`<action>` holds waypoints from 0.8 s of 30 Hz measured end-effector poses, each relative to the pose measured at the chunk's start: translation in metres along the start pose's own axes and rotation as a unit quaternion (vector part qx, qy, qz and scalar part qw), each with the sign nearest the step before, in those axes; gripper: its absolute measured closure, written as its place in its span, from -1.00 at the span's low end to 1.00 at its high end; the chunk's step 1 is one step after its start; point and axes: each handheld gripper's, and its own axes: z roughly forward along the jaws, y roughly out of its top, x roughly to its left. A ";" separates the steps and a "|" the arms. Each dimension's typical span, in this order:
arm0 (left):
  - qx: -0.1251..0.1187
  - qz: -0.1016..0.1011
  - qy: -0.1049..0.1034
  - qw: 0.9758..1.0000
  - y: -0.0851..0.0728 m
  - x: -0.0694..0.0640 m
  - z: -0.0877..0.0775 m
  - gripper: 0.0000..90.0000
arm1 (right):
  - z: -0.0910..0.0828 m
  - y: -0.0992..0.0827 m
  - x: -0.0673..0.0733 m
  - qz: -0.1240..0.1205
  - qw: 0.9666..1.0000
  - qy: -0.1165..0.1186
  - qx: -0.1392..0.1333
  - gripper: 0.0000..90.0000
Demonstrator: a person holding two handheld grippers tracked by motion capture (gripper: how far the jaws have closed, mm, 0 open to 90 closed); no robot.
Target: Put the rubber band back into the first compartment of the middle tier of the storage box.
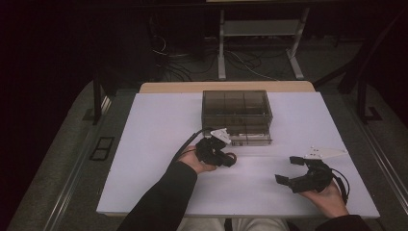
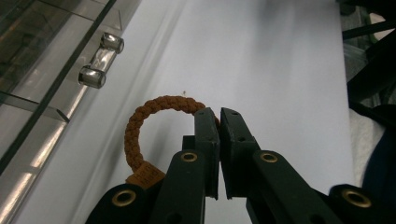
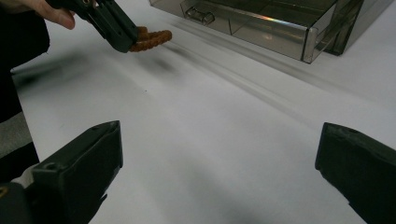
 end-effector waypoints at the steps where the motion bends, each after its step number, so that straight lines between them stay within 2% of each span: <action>1: 0.003 0.008 -0.001 1.000 0.001 0.001 -0.002 0.90 | 0.000 0.000 0.000 0.000 1.000 0.000 0.000 -1.00; 2: 0.000 0.002 -0.003 1.000 0.001 0.000 -0.003 0.90 | 0.000 0.000 0.000 -0.001 1.000 0.000 0.000 -1.00; 4: 0.001 0.009 -0.002 1.000 0.002 0.001 -0.004 0.90 | 0.000 0.000 0.000 0.000 1.000 0.000 0.000 -1.00; 6: 0.001 0.003 -0.002 1.000 0.002 0.000 -0.006 0.90 | 0.000 0.000 0.000 0.000 1.000 0.000 -0.001 -1.00; 11: -0.006 0.012 0.000 1.000 0.005 0.001 -0.012 0.90 | 0.000 0.000 0.000 0.000 1.000 0.000 -0.001 -1.00; 24: -0.022 0.009 0.007 1.000 0.011 0.003 -0.027 0.90 | 0.000 0.000 0.000 0.003 1.000 0.000 -0.001 -1.00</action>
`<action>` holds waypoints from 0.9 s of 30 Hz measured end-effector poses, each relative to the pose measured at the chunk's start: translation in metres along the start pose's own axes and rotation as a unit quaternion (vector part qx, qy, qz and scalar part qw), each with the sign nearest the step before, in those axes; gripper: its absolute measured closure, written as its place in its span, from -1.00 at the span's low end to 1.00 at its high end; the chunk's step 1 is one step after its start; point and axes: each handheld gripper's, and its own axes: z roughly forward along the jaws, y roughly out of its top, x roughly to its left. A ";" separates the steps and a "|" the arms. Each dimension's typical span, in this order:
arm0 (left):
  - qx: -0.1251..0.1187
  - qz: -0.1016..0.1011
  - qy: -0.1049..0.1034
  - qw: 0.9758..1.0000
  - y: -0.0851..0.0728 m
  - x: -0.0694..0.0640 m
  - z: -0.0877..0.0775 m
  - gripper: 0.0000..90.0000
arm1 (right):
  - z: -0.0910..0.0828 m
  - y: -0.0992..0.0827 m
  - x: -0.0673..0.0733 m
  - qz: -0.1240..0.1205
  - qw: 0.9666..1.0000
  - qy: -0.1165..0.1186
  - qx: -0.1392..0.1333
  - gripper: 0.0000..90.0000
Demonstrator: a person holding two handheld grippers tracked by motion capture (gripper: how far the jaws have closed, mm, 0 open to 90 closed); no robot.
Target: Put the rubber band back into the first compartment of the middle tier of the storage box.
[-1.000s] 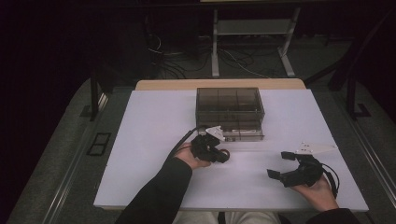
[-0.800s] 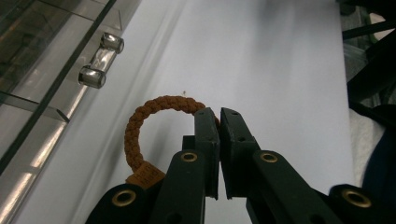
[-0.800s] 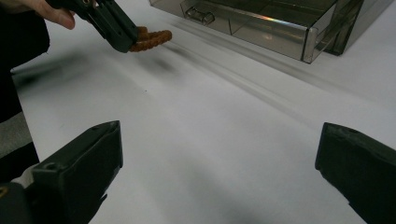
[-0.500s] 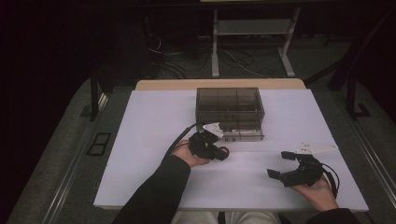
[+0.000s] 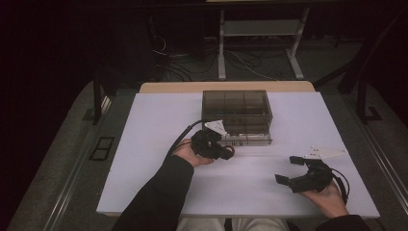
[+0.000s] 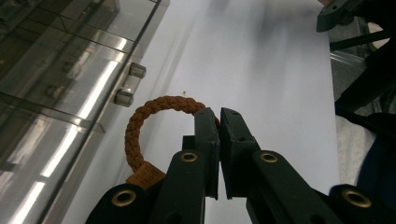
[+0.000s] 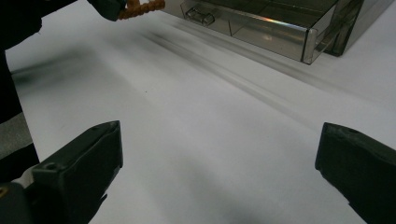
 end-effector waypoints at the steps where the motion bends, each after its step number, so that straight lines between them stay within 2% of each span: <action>1: 0.001 0.002 0.001 1.000 0.000 0.001 -0.001 0.90 | 0.000 0.000 0.000 0.000 1.000 0.000 0.000 -1.00; 14: -0.010 0.005 0.013 1.000 0.006 0.008 -0.019 0.90 | -0.001 0.000 -0.001 -0.001 1.000 -0.001 -0.002 -1.00; 27: -0.031 -0.003 0.030 0.999 0.010 0.018 -0.035 0.90 | -0.001 0.000 -0.001 -0.001 1.000 -0.001 -0.002 -1.00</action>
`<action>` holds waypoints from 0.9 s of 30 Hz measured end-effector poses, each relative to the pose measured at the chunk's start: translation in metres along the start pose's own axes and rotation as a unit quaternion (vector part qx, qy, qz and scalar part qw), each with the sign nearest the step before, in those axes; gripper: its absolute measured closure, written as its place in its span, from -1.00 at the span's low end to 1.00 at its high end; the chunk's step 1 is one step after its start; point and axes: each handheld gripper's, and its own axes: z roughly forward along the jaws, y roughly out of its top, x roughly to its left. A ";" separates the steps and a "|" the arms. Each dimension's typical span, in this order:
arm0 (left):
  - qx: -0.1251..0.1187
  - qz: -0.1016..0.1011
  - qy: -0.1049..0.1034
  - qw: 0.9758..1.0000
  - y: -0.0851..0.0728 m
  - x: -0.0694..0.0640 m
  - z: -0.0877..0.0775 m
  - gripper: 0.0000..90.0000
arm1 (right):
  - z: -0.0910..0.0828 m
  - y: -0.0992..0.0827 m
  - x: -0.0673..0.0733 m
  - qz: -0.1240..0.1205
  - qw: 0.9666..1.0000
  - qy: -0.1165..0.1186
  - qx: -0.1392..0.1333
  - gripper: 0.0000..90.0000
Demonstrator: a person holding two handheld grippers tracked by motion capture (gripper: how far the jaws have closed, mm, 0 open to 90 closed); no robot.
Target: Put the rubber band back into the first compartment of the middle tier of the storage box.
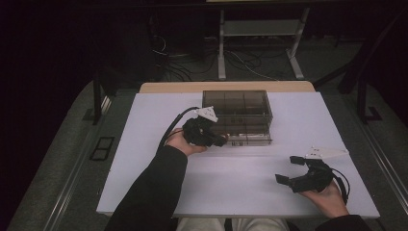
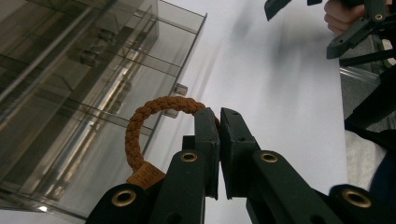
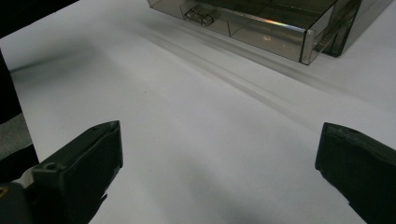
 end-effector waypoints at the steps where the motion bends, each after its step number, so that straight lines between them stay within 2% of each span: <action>1: 0.000 0.002 0.001 1.000 0.000 0.001 -0.001 0.90 | 0.000 0.000 0.000 0.000 1.000 0.000 0.000 -1.00; 10: -0.001 -0.007 0.011 1.000 0.000 0.008 -0.006 0.90 | 0.000 0.000 0.000 -0.002 1.000 0.000 -0.001 -1.00; 18: 0.000 -0.005 0.024 1.000 0.005 0.014 -0.012 0.90 | 0.000 0.000 0.000 0.000 1.000 0.000 0.000 -1.00; 27: -0.006 -0.017 0.039 0.999 0.007 0.020 -0.016 0.90 | 0.000 0.000 0.000 -0.001 1.000 0.000 -0.001 -1.00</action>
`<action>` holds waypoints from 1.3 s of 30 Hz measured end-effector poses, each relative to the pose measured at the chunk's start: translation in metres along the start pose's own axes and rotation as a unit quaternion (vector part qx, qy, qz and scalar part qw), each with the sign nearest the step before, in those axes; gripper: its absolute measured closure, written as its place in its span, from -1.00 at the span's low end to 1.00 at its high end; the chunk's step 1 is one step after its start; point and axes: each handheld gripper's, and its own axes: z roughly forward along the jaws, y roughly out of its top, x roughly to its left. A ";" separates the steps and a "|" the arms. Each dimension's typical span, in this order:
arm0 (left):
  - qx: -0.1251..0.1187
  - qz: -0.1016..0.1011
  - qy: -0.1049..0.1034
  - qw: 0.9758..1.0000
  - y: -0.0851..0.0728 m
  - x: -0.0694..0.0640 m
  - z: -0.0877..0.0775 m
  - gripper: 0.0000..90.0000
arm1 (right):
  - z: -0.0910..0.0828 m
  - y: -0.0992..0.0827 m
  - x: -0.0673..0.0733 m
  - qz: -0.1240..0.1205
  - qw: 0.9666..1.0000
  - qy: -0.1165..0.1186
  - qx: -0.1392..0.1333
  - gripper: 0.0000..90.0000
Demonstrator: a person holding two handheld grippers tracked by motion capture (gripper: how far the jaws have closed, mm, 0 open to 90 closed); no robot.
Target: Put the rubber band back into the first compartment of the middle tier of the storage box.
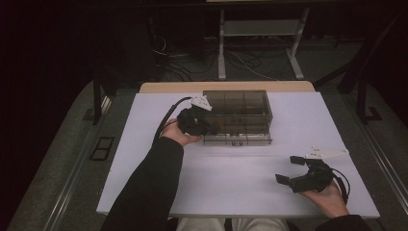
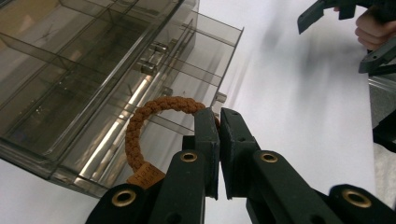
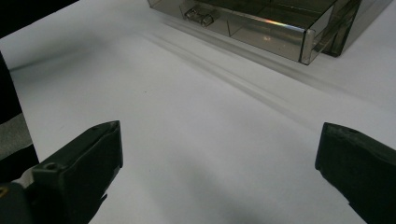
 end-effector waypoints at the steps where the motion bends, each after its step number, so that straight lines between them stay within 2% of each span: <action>1: 0.001 0.000 0.001 1.000 0.000 0.001 0.000 0.90 | 0.000 0.000 0.000 0.001 1.000 0.000 0.000 -1.00; 16: 0.004 -0.009 0.026 1.000 -0.004 0.014 0.008 0.90 | 0.000 0.000 -0.001 0.000 1.000 0.000 0.000 -1.00; 29: 0.013 -0.013 0.023 1.000 -0.007 0.017 0.024 0.90 | 0.000 0.000 -0.001 -0.001 1.000 0.001 0.001 -1.00; 34: 0.023 -0.004 0.021 1.000 -0.008 0.018 0.030 0.90 | 0.000 0.000 -0.001 -0.001 1.000 0.001 0.001 -1.00; 39: 0.026 -0.007 0.021 0.999 -0.010 0.019 0.034 0.90 | 0.000 0.000 -0.001 -0.001 1.000 0.002 0.002 -1.00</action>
